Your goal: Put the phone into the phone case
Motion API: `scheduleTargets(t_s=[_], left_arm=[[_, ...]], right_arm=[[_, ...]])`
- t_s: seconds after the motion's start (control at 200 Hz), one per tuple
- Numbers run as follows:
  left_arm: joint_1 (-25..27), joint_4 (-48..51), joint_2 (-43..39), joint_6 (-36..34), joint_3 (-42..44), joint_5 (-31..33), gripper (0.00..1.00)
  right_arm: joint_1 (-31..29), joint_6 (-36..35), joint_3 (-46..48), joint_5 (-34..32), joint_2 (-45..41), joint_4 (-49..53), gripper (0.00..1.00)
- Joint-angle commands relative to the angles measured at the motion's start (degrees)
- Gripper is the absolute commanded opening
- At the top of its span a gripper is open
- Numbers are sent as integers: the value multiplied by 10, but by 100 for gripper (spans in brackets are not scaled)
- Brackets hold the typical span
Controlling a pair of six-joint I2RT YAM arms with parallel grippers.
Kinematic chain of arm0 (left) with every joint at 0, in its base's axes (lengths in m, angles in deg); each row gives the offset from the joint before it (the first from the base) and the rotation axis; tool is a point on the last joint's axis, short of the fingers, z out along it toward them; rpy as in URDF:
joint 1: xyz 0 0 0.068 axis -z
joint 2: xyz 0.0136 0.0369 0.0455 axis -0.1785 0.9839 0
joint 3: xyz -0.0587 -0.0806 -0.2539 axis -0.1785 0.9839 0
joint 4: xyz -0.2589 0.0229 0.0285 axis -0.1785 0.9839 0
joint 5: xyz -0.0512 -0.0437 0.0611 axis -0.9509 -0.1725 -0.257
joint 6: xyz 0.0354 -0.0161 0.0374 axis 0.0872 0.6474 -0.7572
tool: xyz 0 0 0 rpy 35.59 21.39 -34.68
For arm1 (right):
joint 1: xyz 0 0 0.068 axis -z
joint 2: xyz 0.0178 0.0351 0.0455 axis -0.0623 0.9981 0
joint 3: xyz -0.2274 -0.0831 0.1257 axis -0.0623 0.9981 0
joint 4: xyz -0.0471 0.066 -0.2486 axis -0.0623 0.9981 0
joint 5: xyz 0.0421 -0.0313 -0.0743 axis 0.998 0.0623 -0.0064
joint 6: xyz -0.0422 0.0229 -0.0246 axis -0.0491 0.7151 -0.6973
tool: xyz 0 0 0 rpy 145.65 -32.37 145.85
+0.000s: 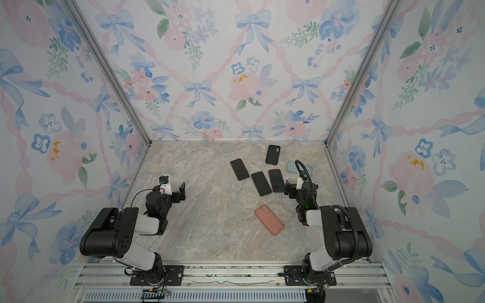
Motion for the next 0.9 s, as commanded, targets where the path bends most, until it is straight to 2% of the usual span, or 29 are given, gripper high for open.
scheduleTargets(t_s=[0.0, 0.895], left_arm=[[0, -12, -1, 8, 1, -8, 98], [0, -12, -2, 7, 2, -8, 98]], right_arm=[[1, -3, -4, 2, -2, -4, 97], [3, -1, -1, 5, -2, -8, 97]])
